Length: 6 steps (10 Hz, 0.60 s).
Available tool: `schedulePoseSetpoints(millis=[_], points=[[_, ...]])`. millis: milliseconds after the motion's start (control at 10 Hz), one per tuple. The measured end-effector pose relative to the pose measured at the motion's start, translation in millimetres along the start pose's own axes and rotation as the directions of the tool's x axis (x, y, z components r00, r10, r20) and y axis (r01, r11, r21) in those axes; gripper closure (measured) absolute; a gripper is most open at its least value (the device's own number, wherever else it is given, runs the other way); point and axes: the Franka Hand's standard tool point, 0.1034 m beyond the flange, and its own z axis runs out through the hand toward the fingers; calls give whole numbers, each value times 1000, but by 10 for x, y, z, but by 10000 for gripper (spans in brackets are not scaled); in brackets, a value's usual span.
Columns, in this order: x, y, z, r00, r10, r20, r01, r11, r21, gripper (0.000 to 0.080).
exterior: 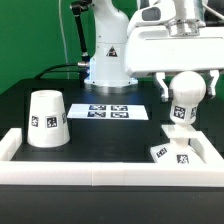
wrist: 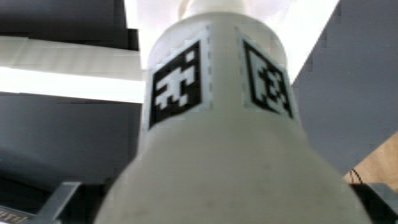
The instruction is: Assemble lamp
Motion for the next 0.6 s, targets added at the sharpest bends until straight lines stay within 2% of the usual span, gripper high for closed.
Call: schedulePoseSetpoints(millis=[300,600], points=[[-127,-26,-23,998,-10,-56,9,1000,-13,223],[-154,-36,-41,996,-14,-85,12,1000,-18,223]])
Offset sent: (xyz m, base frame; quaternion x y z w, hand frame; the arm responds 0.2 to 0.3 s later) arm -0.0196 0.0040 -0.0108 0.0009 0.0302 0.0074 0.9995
